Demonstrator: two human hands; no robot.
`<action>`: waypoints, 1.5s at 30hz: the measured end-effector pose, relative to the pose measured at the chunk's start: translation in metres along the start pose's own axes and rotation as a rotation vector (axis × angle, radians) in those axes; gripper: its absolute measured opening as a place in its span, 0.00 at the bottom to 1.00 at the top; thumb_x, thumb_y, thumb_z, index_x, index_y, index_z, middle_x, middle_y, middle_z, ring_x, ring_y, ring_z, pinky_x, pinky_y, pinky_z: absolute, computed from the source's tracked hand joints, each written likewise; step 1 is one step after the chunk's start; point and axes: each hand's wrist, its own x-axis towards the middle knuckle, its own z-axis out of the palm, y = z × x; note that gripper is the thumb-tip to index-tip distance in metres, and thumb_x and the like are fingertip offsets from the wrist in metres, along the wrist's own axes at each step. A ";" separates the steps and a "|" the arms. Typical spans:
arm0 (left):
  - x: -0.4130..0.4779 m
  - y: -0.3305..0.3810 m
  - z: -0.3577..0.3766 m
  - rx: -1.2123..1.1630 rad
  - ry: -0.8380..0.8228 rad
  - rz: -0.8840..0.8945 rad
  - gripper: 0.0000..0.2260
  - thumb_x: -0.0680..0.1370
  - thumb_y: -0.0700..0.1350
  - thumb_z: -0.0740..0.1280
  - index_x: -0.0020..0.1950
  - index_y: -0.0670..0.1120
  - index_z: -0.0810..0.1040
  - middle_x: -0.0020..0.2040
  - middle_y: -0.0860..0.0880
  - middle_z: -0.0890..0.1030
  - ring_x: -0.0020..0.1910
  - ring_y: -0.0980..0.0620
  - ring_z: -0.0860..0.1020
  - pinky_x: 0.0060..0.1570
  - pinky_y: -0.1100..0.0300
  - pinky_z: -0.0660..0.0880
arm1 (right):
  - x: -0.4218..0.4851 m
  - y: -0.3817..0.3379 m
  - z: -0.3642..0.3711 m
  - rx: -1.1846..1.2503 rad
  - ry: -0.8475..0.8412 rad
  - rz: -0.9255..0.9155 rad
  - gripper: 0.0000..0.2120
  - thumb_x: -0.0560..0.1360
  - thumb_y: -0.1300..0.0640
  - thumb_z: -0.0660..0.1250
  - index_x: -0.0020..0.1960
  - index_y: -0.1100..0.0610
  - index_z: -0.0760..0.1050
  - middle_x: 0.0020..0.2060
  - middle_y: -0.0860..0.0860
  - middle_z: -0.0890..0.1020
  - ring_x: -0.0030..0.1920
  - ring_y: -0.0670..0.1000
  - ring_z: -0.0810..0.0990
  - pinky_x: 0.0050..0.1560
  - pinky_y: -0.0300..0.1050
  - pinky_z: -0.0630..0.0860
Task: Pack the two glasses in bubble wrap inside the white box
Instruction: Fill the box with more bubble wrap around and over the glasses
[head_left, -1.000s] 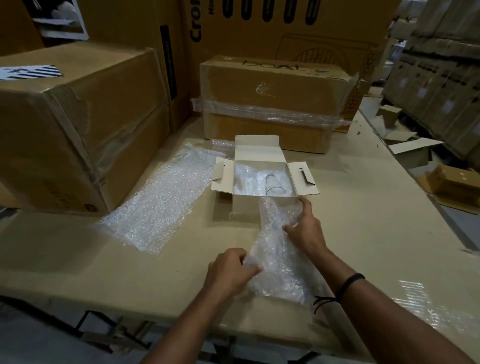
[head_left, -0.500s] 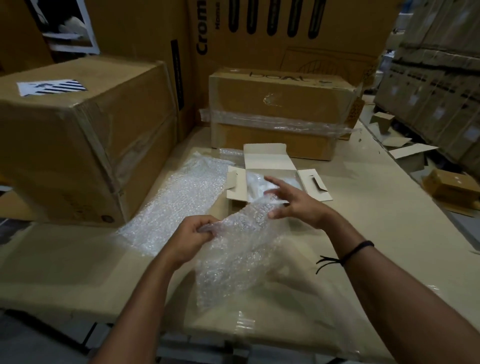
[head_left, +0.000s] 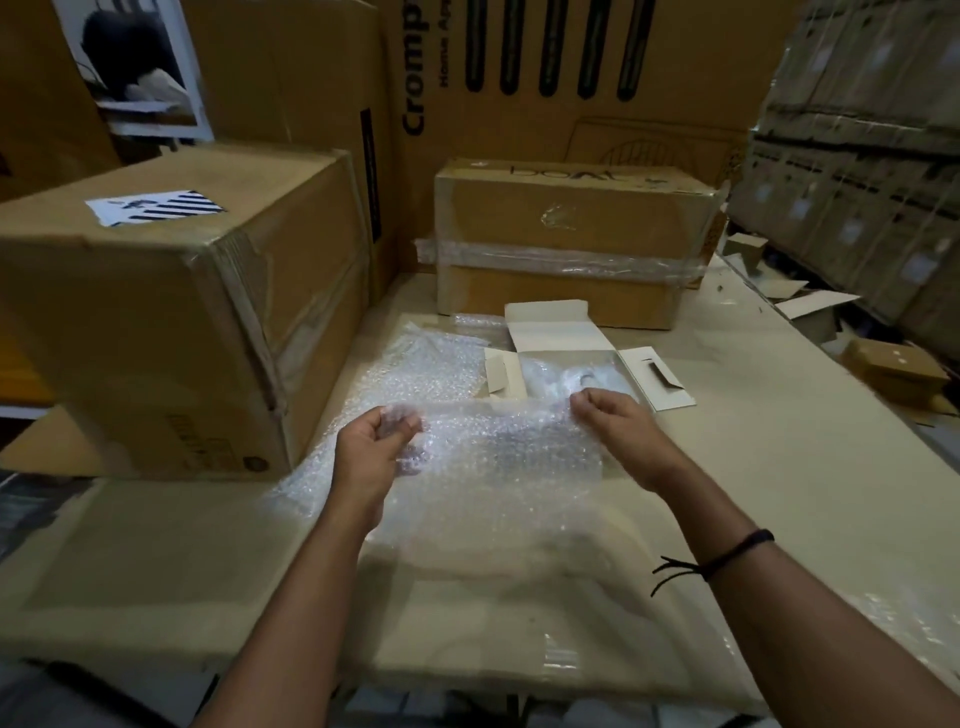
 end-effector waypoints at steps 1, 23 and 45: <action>0.002 -0.001 0.001 -0.013 -0.004 -0.016 0.02 0.77 0.39 0.69 0.46 0.45 0.79 0.41 0.48 0.83 0.29 0.54 0.76 0.28 0.61 0.75 | -0.005 0.001 0.004 0.129 -0.001 0.041 0.22 0.78 0.42 0.62 0.50 0.63 0.77 0.46 0.56 0.82 0.47 0.52 0.80 0.51 0.48 0.76; 0.005 -0.022 0.016 -0.065 -0.130 -0.340 0.09 0.70 0.32 0.62 0.39 0.41 0.81 0.48 0.45 0.84 0.43 0.41 0.81 0.35 0.53 0.79 | -0.022 0.054 -0.020 0.423 -0.077 0.317 0.19 0.74 0.79 0.55 0.39 0.64 0.80 0.55 0.58 0.83 0.56 0.55 0.81 0.56 0.55 0.80; 0.042 -0.025 0.075 0.210 -0.285 -0.009 0.09 0.72 0.27 0.69 0.42 0.41 0.82 0.44 0.46 0.85 0.47 0.50 0.82 0.51 0.53 0.78 | 0.000 0.069 -0.077 0.232 -0.151 0.343 0.25 0.66 0.69 0.77 0.59 0.51 0.78 0.63 0.52 0.75 0.57 0.56 0.78 0.56 0.57 0.72</action>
